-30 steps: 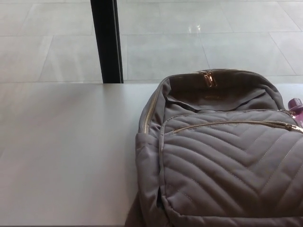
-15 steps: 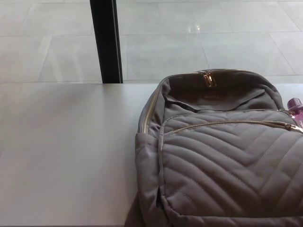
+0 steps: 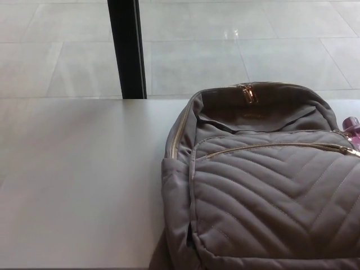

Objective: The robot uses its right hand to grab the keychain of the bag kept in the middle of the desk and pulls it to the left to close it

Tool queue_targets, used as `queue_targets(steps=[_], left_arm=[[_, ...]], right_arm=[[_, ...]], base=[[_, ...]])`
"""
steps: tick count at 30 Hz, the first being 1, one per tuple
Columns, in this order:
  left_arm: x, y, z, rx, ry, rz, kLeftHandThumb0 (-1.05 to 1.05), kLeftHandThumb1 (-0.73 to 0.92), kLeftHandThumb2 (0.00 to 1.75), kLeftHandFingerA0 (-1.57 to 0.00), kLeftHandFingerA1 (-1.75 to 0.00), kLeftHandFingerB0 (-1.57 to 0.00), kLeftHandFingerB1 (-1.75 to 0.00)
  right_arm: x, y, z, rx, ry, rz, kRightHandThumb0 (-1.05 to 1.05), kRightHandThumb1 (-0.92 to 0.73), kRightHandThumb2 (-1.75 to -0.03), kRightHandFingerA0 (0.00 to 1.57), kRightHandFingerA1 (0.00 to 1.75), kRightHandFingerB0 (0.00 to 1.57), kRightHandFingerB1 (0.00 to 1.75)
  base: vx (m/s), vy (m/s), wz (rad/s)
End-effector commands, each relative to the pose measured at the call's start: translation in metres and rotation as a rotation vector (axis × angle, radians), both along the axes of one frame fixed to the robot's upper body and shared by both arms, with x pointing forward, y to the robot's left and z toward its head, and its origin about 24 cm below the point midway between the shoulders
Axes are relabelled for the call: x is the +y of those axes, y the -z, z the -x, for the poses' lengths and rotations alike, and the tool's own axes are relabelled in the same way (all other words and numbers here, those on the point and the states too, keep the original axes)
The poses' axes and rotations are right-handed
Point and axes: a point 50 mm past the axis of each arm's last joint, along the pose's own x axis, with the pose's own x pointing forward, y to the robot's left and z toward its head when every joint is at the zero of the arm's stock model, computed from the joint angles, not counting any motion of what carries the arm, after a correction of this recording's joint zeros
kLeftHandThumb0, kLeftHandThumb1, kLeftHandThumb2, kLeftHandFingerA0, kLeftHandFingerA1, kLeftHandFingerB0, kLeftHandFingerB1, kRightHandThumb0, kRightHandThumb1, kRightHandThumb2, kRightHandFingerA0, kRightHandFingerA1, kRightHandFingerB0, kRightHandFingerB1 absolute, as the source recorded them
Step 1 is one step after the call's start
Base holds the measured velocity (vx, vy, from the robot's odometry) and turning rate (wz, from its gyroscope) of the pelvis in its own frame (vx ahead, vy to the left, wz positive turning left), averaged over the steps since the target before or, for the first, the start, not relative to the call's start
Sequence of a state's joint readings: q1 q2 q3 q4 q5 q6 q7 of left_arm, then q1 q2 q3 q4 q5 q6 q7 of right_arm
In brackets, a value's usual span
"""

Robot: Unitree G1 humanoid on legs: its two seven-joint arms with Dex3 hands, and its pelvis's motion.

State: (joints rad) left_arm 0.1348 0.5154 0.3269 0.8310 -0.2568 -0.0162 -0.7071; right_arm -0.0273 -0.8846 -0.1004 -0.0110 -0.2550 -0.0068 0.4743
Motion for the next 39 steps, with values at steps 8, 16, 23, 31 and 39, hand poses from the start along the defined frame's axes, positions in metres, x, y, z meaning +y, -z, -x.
queue_targets(steps=[8, 16, 23, 31, 39], left_arm=[[0.004, -0.001, 0.006, -0.016, -0.035, -0.013, -1.05, 0.68, 0.68, -0.62, -1.12, -0.47, -1.09], [0.002, -0.002, 0.004, -0.016, -0.036, -0.011, -1.05, 0.73, 0.7, -0.6, -1.11, -0.47, -1.08], [0.002, 0.001, 0.005, -0.014, -0.025, -0.021, -1.05, 0.76, 0.73, -0.62, -1.09, -0.49, -1.06], [0.003, 0.003, 0.005, -0.005, -0.042, -0.026, -1.05, 0.78, 0.73, -0.63, -1.08, -0.53, -1.04], [0.005, 0.004, 0.007, -0.013, -0.067, -0.013, -1.05, 0.78, 0.74, -0.63, -1.1, -0.54, -1.06]], right_arm=[[0.009, 0.002, -0.006, -0.065, -0.027, 0.011, -0.14, -0.66, -0.89, 0.89, 1.48, 0.94, 0.78], [0.015, 0.01, -0.003, -0.047, -0.048, 0.013, -0.11, -0.66, -0.91, 0.86, 1.51, 0.95, 0.75], [0.025, 0.021, -0.002, -0.11, -0.054, -0.01, -0.09, -0.67, -0.9, 0.88, 1.63, 0.8, 1.32], [0.027, 0.028, 0.001, -0.224, -0.01, 0.003, -0.12, -0.61, -0.96, 0.83, 1.75, 0.67, 1.59], [0.017, 0.031, 0.001, -0.262, 0.159, -0.238, -0.15, -0.57, -1.14, 0.84, 1.75, 0.74, 1.59]], base=[[0.0, 0.0, 0.0], [0.0, 0.0, 0.0], [0.0, 0.0, 0.0], [0.0, 0.0, 0.0], [0.0, 0.0, 0.0]])
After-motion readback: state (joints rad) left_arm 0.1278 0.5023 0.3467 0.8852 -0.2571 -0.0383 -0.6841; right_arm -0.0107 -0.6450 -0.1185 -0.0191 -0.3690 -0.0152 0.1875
